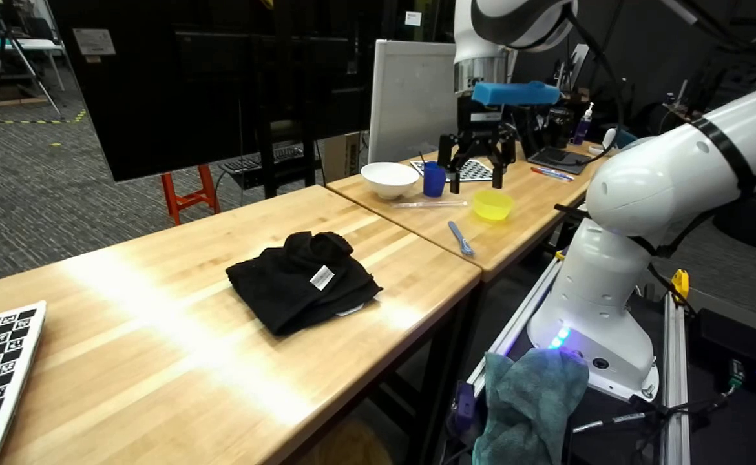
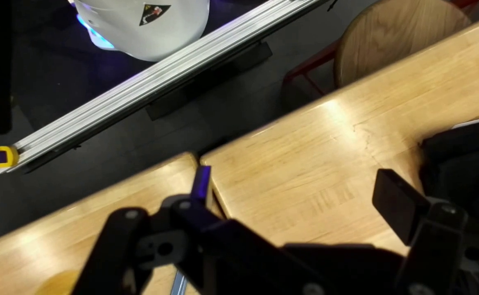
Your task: Move the blue object to the left.
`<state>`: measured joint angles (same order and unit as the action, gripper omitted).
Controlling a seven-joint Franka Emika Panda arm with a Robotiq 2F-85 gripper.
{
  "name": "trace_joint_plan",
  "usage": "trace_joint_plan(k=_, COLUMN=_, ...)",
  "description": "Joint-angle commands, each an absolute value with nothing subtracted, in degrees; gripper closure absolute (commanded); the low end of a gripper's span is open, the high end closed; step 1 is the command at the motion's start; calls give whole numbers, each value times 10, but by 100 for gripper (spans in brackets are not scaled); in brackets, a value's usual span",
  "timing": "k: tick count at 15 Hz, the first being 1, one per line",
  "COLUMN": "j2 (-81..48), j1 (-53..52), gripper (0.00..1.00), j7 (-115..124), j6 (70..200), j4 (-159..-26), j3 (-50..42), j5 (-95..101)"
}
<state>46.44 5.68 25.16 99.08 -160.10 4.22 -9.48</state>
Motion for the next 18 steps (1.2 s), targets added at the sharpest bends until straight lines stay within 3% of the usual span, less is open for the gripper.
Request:
trace_joint_plan(k=1, j2=462, j1=62, gripper=0, j7=249, j6=988, j4=-1598, j3=46, j5=-97)
trace_joint_plan(k=13, j2=451, j1=133, gripper=0, j7=272, j6=992, j4=-1598, j3=33, j5=-27)
trace_joint_plan(k=18, j2=391, j1=162, gripper=0, j7=246, j6=1032, j4=-1585, j3=15, j5=58)
